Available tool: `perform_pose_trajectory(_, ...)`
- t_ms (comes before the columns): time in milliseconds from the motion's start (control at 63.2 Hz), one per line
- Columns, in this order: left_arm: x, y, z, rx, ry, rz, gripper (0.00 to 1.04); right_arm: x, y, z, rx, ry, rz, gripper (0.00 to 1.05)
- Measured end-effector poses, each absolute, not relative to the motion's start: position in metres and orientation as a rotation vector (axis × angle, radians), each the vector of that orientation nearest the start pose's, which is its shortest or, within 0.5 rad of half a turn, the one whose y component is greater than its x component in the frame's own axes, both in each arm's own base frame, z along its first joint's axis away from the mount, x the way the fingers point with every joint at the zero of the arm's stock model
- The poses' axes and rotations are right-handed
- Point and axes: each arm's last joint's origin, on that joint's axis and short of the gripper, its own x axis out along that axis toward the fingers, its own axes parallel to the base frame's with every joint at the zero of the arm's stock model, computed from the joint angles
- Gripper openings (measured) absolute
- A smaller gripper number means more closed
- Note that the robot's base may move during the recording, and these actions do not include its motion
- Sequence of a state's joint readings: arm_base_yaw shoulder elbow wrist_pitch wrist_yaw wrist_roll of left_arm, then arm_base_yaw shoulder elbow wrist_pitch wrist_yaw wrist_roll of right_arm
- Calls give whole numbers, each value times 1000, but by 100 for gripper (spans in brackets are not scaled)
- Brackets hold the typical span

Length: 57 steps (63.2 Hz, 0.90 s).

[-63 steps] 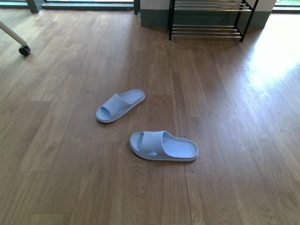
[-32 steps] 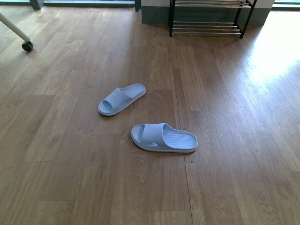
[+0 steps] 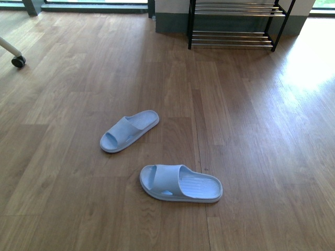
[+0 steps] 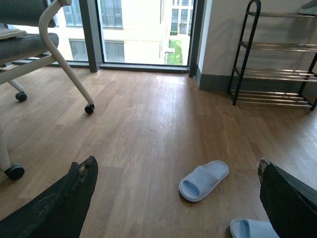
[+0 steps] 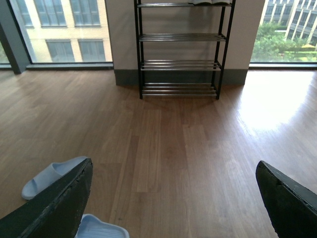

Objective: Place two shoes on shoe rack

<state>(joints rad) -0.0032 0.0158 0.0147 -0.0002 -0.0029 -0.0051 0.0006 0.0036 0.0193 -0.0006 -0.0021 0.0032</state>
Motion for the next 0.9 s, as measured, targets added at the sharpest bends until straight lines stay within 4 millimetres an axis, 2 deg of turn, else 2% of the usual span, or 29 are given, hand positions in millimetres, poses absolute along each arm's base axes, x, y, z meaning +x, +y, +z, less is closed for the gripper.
perform_pose_trajectory(776,98,0,167,-10,4,2,95,97,0,170,3,-14,-2,95)
perform_pose_trajectory(807,98,0,167,-58,69,64,95,97,0,170,3,-13,-2,95)
perform_pose_trajectory(839,99,-2,167,-117,206,142,95,97,0,170,3,-14,-3,95)
perform_pose_trajectory(855,101,-4,166,-182,307,207,95,97,0,170,3,-14,-3,95)
perform_pose_trajectory(902,111,-10,158,-310,445,252,95,97,0,170,3,-14,-2,95)
